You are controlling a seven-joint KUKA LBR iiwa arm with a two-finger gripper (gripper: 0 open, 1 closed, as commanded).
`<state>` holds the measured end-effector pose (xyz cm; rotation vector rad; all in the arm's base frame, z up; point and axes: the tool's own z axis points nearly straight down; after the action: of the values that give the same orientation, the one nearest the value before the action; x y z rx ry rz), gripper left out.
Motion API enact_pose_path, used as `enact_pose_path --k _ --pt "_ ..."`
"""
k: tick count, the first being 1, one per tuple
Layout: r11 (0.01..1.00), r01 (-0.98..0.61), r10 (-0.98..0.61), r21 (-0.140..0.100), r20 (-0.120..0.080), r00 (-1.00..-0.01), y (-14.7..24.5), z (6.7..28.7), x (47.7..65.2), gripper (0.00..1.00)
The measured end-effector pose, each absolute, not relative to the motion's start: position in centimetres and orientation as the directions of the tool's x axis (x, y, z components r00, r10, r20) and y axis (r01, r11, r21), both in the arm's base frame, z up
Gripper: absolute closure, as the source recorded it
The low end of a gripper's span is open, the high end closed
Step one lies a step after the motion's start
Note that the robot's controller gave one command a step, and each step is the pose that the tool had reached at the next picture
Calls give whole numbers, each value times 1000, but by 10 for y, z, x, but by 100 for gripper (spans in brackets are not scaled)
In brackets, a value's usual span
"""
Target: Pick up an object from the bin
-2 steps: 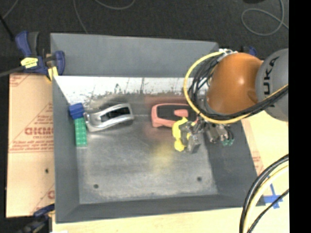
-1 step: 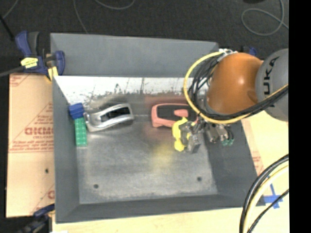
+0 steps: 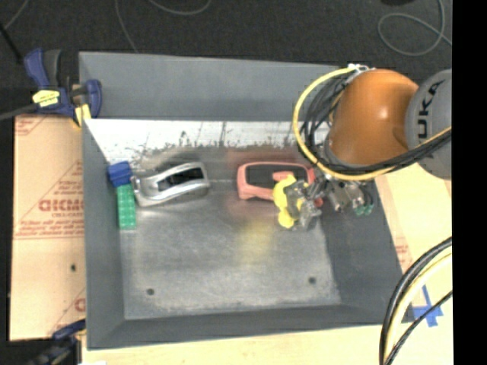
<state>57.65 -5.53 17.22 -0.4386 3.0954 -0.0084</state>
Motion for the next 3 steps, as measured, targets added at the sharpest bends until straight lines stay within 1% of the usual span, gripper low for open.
enact_pose_path --k 1,2,3 --pt "951 -310 -310 -14 -26 -950 -63 178 580 100" --pt "971 -238 -238 -8 -19 -971 -59 187 597 100" --pt "943 -332 -332 -14 -26 -943 -89 202 598 100"
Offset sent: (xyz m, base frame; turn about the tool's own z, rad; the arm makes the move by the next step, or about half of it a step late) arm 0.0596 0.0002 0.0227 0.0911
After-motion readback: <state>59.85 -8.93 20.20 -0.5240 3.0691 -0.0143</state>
